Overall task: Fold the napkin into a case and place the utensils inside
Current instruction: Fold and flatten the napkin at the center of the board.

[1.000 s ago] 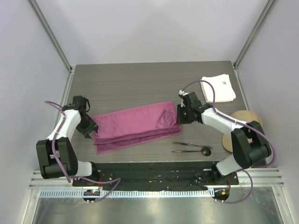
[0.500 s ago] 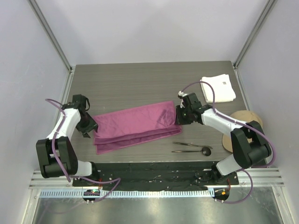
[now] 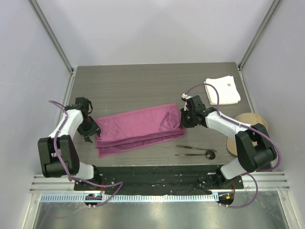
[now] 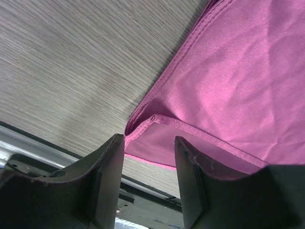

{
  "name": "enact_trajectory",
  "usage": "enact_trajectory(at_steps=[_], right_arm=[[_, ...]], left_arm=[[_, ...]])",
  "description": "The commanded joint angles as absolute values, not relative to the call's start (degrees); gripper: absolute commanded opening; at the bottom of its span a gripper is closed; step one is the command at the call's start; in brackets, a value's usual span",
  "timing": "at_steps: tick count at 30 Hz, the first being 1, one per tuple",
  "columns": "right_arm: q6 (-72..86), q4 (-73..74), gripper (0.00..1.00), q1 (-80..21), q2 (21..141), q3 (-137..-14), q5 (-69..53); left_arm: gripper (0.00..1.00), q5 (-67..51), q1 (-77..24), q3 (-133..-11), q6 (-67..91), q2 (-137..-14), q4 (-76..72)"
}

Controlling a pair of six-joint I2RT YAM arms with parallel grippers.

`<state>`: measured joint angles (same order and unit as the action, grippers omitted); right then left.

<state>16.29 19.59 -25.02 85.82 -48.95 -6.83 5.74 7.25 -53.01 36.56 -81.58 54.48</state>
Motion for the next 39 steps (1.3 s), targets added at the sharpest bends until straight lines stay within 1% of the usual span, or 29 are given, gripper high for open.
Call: enact_trajectory(at_steps=[1,6,10,12,19,26,30,33,36,39], right_arm=[[15.56,17.58,0.02,-25.22,85.08,-50.19,-6.85],[15.56,17.58,0.01,-25.22,85.17,-50.45,-6.42],[15.47,17.58,0.01,-25.22,84.99,-51.06,-6.15],[15.47,17.49,0.01,-25.22,84.99,-51.15,-6.24],[15.29,17.23,0.01,-25.14,85.08,-51.15,-6.59],[15.38,17.14,0.01,-25.22,84.90,-50.98,-6.85],[15.38,17.05,0.01,-25.22,84.99,-50.98,-7.03],[15.38,17.05,0.01,-25.14,84.73,-50.89,-6.86],[15.47,17.05,0.01,-25.14,84.90,-50.98,-6.94],[15.64,17.23,0.01,-25.14,84.55,-50.98,-7.12]], left_arm=[[0.50,5.45,7.56,-54.05,34.11,-83.05,54.14],[0.45,4.83,7.47,-55.37,32.78,-84.64,54.49],[0.48,5.36,7.47,-55.81,32.26,-85.95,54.41],[0.46,4.75,7.47,-55.81,31.82,-87.45,54.05],[0.47,4.83,7.47,-57.39,29.53,-90.17,51.68],[0.47,2.65,7.47,-55.55,28.65,-91.23,49.49],[0.44,2.11,7.47,-54.23,28.65,-90.97,48.43],[0.41,2.28,7.47,-54.05,28.91,-90.27,48.87],[0.32,2.11,7.47,-54.67,29.27,-90.35,50.00],[0.16,2.29,7.47,-55.02,30.41,-90.09,50.80]])
